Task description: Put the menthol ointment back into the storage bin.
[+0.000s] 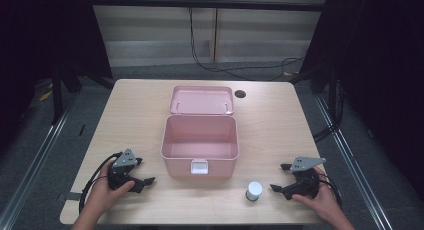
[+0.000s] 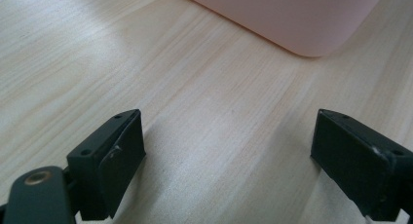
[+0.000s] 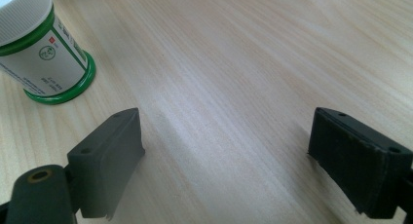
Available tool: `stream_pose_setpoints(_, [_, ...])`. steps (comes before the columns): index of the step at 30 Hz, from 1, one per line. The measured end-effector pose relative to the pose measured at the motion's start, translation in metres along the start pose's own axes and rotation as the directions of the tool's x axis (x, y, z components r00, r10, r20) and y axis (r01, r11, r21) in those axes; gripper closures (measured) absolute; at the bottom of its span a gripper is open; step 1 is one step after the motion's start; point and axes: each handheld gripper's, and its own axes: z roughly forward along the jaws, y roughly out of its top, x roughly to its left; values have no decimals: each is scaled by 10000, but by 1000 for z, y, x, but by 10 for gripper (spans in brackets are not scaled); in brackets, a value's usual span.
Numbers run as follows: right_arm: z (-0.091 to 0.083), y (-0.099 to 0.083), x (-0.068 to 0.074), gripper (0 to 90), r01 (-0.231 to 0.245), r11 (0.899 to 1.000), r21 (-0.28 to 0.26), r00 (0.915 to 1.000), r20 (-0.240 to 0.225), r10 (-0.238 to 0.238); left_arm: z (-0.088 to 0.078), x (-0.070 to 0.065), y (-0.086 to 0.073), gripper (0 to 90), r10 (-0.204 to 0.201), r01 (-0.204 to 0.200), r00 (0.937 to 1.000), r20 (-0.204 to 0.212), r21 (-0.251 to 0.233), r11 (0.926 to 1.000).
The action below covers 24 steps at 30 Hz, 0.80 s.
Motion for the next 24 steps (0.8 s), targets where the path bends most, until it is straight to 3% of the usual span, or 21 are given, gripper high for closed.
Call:
stream_pose_setpoints(4, [-1, 1, 0, 136, -2, 9999, 126, 10000, -6, 2, 0, 0, 0, 116, -1, 1, 10000, 1, -1, 10000])
stream_pose_setpoints(9, [-6, 15, 4, 218, 121, 9885, 1508, 9998, -177, -95, 0, 0, 0, 116, -4, 4, 10000, 4, -1, 10000])
stream_pose_setpoints(10, [-6, 19, 7, 233, 224, 9822, 1865, 9994, -303, -170, 0, 0, 0, 116, -4, 4, 10000, 4, -1, 10000])
stream_pose_setpoints(13, [-7, 31, 21, 259, 914, 9493, 3009, 9941, -840, -691, 0, 0, 0, 116, 24, -24, 10000, -8, 25, 10000])
stream_pose_setpoints(14, [-7, 31, 21, 259, 914, 9493, 3009, 9941, -840, -691, 0, 0, 0, 116, 24, -24, 10000, -8, 25, 10000])
stream_pose_setpoints(15, [-6, 39, 29, 272, 960, 9321, 3493, 9918, -1129, -598, 0, 0, 0, 116, -20, 20, 10000, -16, 1, 10000])
stream_pose_setpoints(16, [-6, 39, 29, 272, 960, 9321, 3493, 9918, -1129, -598, 0, 0, 0, 116, -29, 29, 10000, -24, 1, 10000])
stream_pose_setpoints(17, [-5, 47, 36, 275, 1112, 9148, 3882, 9885, -1383, -614, 0, -1, 0, 115, -47, 47, 10000, -61, 34, 10000])
stream_pose_setpoints(18, [-5, 47, 36, 275, 1112, 9148, 3882, 9885, -1383, -614, 0, -1, 0, 115, -47, 47, 10000, -61, 34, 10000])
stream_pose_setpoints(19, [-4, 54, 41, 278, 1346, 8937, 4281, 9858, -1492, -770, -1, -1, 0, 115, -26, 27, 10000, -79, 62, 10000])
stream_pose_setpoints(20, [-4, 54, 41, 278, 1346, 8937, 4281, 9858, -1492, -770, -1, -1, 0, 115, -26, 27, 10000, -79, 62, 10000])
stream_pose_setpoints(21, [-3, 62, 45, 279, 1519, 8751, 4594, 9832, -1606, -864, -1, -1, 0, 115, -45, 46, 9999, -93, 63, 10000])
stream_pose_setpoints(24, [-3, 69, 48, 280, 1708, 8677, 4668, 9800, -1720, -1003, -1, 0, 0, 114, -20, 21, 9999, -99, 66, 10000])
